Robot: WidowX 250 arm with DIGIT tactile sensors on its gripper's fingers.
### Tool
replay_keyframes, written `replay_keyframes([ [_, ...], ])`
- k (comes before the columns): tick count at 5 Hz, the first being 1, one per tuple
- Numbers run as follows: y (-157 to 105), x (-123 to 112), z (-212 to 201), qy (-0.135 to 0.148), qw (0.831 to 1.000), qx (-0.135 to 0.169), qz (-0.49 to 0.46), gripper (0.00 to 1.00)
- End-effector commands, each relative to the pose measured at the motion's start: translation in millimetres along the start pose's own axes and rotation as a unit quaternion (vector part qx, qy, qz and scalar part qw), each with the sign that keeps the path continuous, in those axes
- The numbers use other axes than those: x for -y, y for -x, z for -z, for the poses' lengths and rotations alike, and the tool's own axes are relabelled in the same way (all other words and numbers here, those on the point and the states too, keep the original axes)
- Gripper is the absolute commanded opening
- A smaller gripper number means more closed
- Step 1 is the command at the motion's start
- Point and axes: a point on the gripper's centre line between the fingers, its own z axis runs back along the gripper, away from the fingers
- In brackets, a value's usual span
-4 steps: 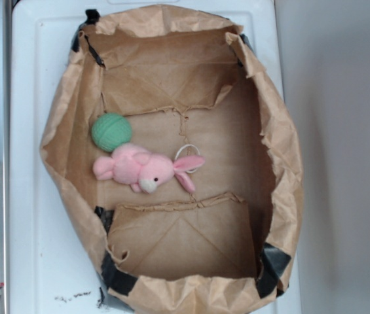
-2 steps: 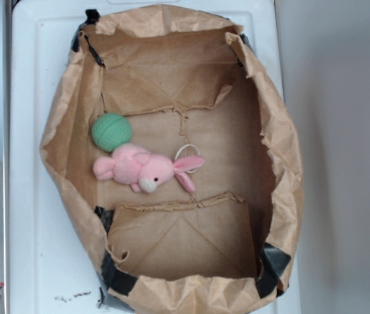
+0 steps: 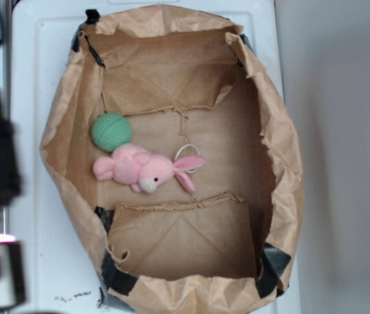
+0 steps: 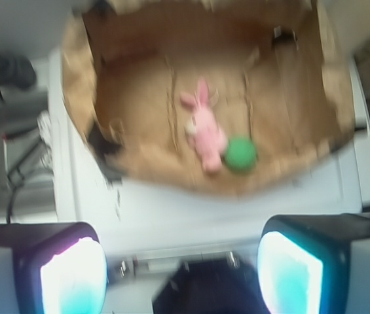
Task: Grab the pink bunny.
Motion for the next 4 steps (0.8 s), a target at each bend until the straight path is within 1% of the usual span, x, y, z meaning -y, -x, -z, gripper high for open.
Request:
replay_keyframes([
  [1, -53.7, -14.1, 39.7, 0.000, 1.000, -0.018, 0.006, 1.00],
  [2, -56.0, -29.4, 87.2, 0.015, 0.998, -0.045, 0.031, 1.00],
  [3, -43.1, -30.3, 106.5, -0.002, 0.996, -0.072, 0.056, 1.00],
  [4, -39.0, -32.0, 110.1, -0.005, 0.995, -0.077, 0.062, 1.00],
])
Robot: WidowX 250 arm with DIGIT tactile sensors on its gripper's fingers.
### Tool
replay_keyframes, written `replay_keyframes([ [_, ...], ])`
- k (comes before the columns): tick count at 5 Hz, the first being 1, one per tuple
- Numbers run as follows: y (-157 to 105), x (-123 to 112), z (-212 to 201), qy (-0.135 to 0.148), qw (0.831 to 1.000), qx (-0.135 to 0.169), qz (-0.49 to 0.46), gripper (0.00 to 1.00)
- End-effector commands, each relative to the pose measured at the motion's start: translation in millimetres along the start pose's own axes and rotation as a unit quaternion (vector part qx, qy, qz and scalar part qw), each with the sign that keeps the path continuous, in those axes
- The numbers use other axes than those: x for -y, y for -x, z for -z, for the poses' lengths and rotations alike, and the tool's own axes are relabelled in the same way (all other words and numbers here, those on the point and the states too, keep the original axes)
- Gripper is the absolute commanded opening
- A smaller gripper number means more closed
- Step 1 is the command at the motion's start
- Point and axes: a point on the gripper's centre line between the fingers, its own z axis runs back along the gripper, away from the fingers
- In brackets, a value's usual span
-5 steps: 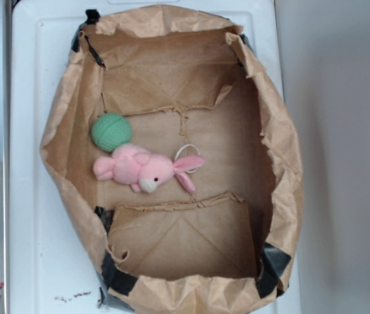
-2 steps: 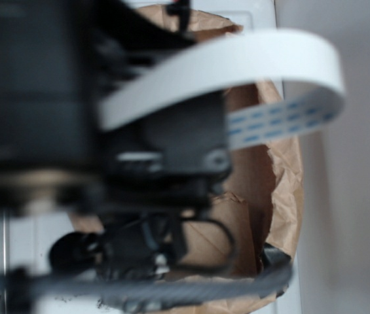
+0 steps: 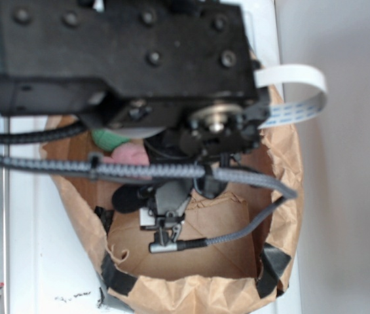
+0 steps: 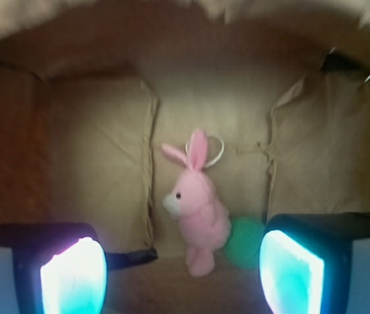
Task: Grab the pink bunny.
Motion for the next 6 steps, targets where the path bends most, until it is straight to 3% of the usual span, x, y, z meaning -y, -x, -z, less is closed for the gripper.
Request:
replay_keyframes([
  [1, 2.3, -1.3, -7.4, -0.008, 1.000, 0.017, 0.010, 1.00],
  [4, 2.3, -1.3, -7.4, -0.008, 1.000, 0.017, 0.010, 1.00],
  [5, 2.7, -8.2, 20.0, -0.010, 1.000, 0.010, 0.018, 1.00],
  [6, 0.4, -10.9, 38.1, -0.014, 0.999, 0.026, 0.038, 1.00],
])
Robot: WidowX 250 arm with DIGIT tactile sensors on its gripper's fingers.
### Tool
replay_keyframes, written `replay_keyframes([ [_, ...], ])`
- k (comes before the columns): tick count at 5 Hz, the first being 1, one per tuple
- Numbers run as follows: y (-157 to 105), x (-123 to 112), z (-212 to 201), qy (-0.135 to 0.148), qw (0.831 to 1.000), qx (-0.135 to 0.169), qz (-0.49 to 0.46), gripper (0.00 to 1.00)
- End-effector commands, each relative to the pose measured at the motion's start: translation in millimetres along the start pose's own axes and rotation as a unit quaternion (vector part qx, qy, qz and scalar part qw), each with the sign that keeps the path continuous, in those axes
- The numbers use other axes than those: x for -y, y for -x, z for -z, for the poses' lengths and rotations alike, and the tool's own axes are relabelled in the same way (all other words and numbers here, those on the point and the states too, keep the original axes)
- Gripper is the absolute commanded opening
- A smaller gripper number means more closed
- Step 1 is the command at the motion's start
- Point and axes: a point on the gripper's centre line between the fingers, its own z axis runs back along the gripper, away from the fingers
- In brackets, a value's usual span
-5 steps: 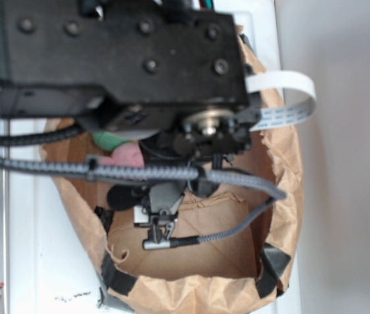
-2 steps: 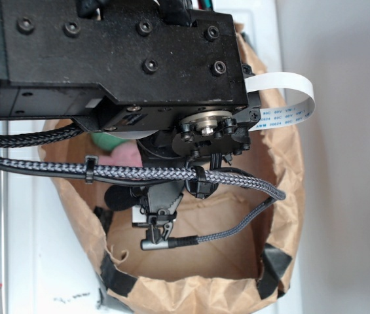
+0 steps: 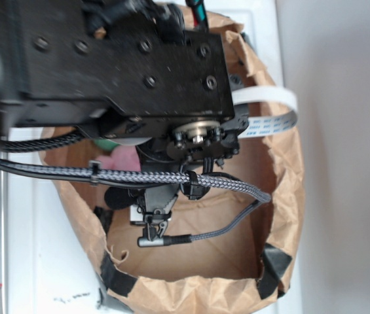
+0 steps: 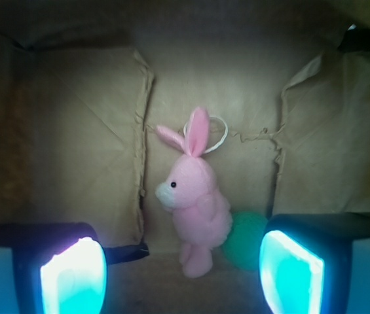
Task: Grab the pink bunny.
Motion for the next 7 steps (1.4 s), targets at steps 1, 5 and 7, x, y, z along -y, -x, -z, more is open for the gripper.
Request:
replay_keyframes([
  [1, -10.6, -5.1, 15.0, 0.002, 0.997, 0.056, 0.052, 1.00],
  [5, -21.2, -0.8, 2.2, 0.035, 0.997, 0.069, 0.028, 0.00],
  [7, -21.2, -1.0, 0.9, 0.038, 0.997, 0.070, 0.025, 0.00],
])
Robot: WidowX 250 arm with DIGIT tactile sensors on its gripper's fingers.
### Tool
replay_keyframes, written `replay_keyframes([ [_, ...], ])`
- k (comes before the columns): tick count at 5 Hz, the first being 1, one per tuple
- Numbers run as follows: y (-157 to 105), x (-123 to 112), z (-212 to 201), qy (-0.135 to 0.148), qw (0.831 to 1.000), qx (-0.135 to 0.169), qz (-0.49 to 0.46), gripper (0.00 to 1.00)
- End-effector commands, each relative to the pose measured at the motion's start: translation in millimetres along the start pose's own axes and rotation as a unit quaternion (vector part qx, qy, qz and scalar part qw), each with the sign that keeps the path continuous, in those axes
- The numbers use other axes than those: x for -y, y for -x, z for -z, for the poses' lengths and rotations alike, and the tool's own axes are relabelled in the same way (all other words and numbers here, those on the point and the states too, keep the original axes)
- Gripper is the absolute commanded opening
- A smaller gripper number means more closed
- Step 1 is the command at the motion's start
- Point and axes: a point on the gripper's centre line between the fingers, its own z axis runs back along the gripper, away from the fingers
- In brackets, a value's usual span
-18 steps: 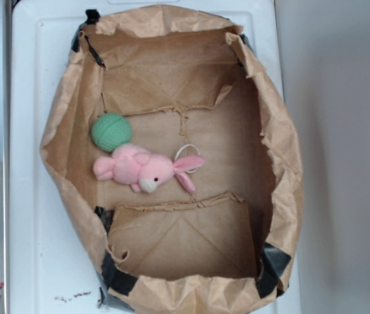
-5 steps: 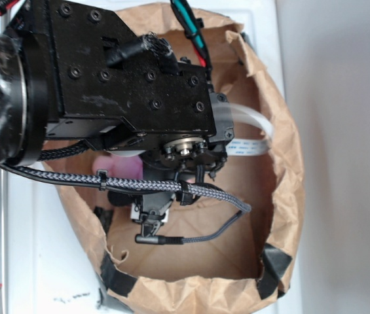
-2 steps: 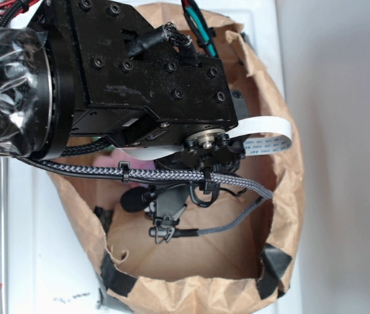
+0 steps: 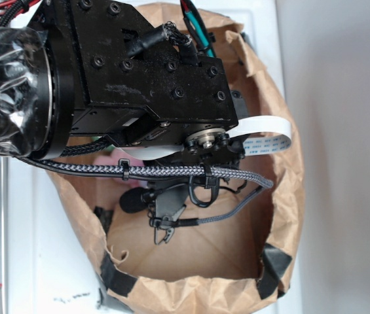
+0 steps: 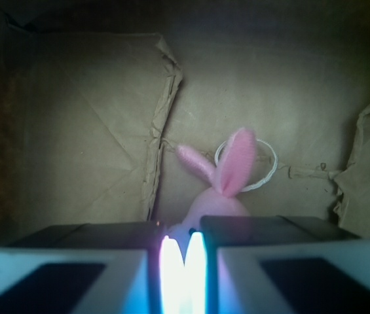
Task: Grab the pink bunny.
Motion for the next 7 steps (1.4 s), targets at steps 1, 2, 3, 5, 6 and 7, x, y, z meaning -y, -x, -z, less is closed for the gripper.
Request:
replay_keyframes([
  [1, -8.9, -10.0, -21.0, -0.006, 0.999, 0.040, -0.019, 0.00],
  [2, -8.8, -10.2, -20.9, -0.008, 0.999, 0.042, -0.021, 0.00],
  [3, -9.8, -10.6, -21.0, -0.022, 0.999, 0.042, -0.020, 1.00],
  [5, -9.6, -10.3, -19.7, -0.028, 0.998, 0.044, -0.021, 1.00],
  [6, -9.5, -10.3, -19.3, -0.029, 0.998, 0.043, -0.020, 1.00],
  [7, -8.4, -10.4, -17.8, -0.030, 0.999, 0.041, -0.018, 1.00],
])
